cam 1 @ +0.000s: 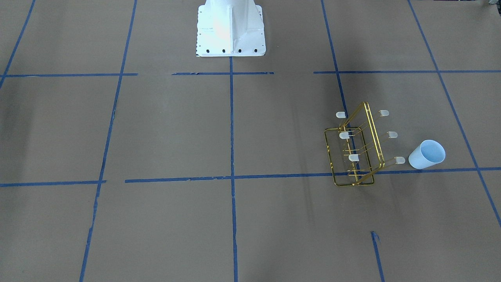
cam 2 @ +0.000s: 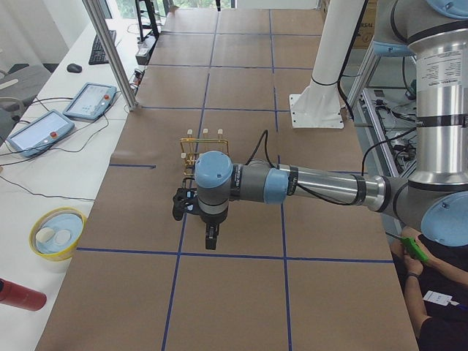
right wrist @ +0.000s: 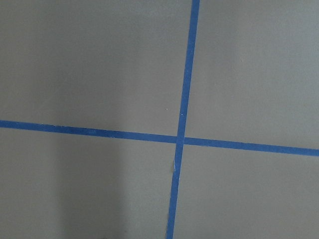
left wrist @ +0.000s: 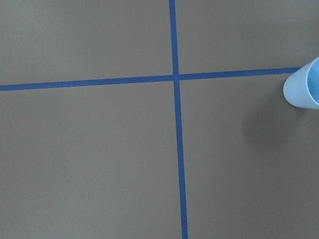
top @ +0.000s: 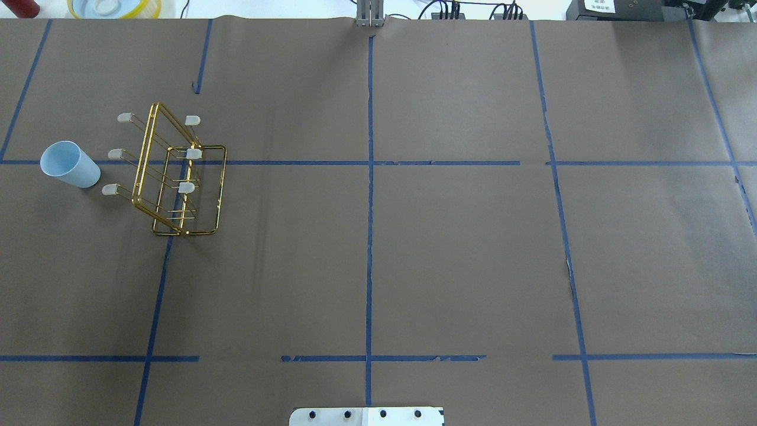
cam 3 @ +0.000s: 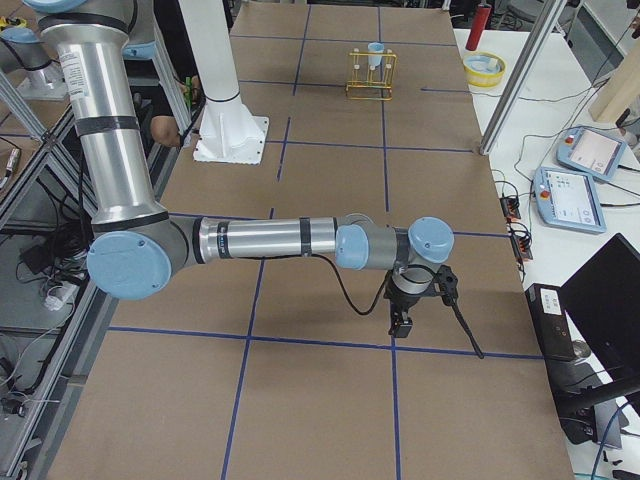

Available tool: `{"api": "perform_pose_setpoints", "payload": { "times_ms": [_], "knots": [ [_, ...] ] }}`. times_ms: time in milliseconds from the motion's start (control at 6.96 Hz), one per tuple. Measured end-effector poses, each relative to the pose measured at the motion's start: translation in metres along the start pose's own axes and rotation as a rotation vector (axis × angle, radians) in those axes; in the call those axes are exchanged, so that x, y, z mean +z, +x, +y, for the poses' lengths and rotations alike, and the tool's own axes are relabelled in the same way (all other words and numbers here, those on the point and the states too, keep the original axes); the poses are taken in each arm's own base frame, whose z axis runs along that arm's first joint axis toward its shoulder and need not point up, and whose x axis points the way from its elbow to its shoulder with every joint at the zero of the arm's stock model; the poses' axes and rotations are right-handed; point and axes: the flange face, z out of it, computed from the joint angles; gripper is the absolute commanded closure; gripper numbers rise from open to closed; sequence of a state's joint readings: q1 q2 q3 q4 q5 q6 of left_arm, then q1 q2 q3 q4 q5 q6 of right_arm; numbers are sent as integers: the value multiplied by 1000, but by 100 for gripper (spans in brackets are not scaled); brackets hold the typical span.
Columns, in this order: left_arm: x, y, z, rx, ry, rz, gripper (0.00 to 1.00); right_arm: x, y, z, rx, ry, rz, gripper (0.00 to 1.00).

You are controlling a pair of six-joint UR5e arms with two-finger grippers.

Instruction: Hang cup on cup holder

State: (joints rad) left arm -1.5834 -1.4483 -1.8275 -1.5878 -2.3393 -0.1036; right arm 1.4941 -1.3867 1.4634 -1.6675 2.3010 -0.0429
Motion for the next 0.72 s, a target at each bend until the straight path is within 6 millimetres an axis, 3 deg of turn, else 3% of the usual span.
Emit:
{"api": "perform_pose_setpoints", "payload": {
  "times_ms": [144,718],
  "knots": [
    [2,12,0,-22,37,-1,0,0,0,0,0,0,0,0],
    [41,66,19,3,139,-2,0,0,0,0,0,-1,0,0]
  ]
}}
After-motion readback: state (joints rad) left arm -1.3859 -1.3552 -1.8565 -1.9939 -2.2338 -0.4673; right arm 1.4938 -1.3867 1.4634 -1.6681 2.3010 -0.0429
